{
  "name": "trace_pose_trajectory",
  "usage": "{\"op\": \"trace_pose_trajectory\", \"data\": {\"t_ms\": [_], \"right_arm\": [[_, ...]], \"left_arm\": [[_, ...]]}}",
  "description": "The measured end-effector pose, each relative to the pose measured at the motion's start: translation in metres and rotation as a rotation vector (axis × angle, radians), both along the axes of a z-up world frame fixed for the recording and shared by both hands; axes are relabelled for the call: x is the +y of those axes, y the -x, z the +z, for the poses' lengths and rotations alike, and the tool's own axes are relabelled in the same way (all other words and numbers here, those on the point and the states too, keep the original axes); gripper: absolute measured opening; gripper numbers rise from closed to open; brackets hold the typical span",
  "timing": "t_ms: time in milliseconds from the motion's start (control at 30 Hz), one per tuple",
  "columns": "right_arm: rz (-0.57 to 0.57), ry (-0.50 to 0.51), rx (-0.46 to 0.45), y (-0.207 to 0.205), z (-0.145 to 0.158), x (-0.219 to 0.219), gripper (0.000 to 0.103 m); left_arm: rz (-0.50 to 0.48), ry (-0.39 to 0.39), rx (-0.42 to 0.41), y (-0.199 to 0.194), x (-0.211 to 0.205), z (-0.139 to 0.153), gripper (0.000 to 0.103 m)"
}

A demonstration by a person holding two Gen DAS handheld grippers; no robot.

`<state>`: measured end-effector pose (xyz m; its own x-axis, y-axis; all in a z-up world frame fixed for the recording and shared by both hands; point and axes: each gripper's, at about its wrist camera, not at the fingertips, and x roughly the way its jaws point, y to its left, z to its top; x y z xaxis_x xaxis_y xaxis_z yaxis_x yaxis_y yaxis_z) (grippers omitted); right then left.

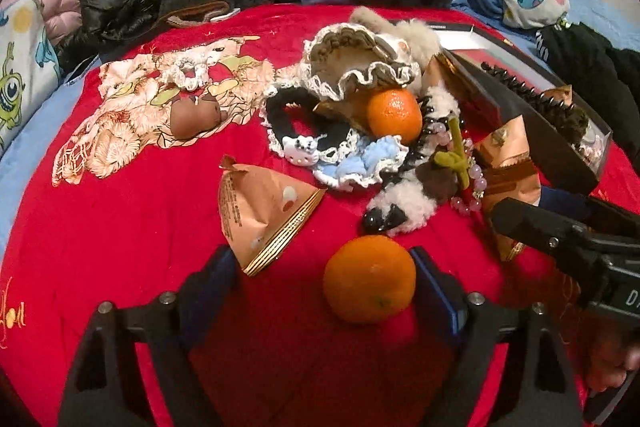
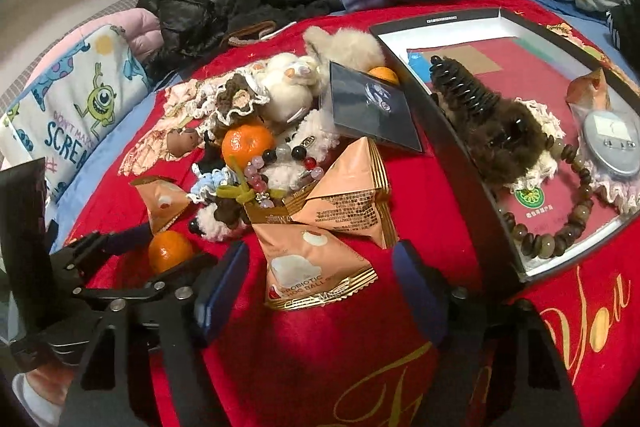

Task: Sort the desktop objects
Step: 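Grasp a mandarin with the left tool while the right grasps a gold-edged snack packet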

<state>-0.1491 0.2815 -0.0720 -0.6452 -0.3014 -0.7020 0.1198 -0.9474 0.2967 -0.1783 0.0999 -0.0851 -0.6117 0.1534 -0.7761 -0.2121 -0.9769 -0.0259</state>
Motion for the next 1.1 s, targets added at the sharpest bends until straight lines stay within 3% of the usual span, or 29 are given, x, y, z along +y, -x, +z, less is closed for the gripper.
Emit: {"op": "trace_pose_trajectory", "data": {"t_ms": [133,300,367,533,700,800,1100], "right_arm": [[-0.005,-0.022,-0.007,0.0,-0.002,-0.002,0.066],[-0.005,-0.081,-0.006,-0.001,-0.003,-0.009,0.049],[0.0,-0.087,-0.003,-0.001,-0.003,-0.01,0.045],[0.003,-0.085,0.006,-0.003,-0.001,-0.013,0.041],[0.005,-0.066,0.005,-0.005,0.0,-0.016,0.041],[0.012,-0.056,0.008,-0.008,0.003,-0.021,0.041],[0.016,-0.045,0.012,-0.011,0.009,-0.029,0.041]], "left_arm": [[0.003,-0.012,-0.006,0.001,-0.002,-0.003,0.083],[0.01,-0.011,-0.005,0.002,-0.002,-0.005,0.082],[0.007,0.004,0.0,0.001,0.002,-0.004,0.077],[-0.005,0.032,0.031,-0.006,0.008,0.001,0.048],[0.001,0.022,0.04,-0.012,0.006,0.006,0.039],[0.001,-0.017,0.031,-0.015,0.0,0.008,0.038],[-0.011,-0.031,0.042,-0.03,-0.005,0.015,0.038]]}}
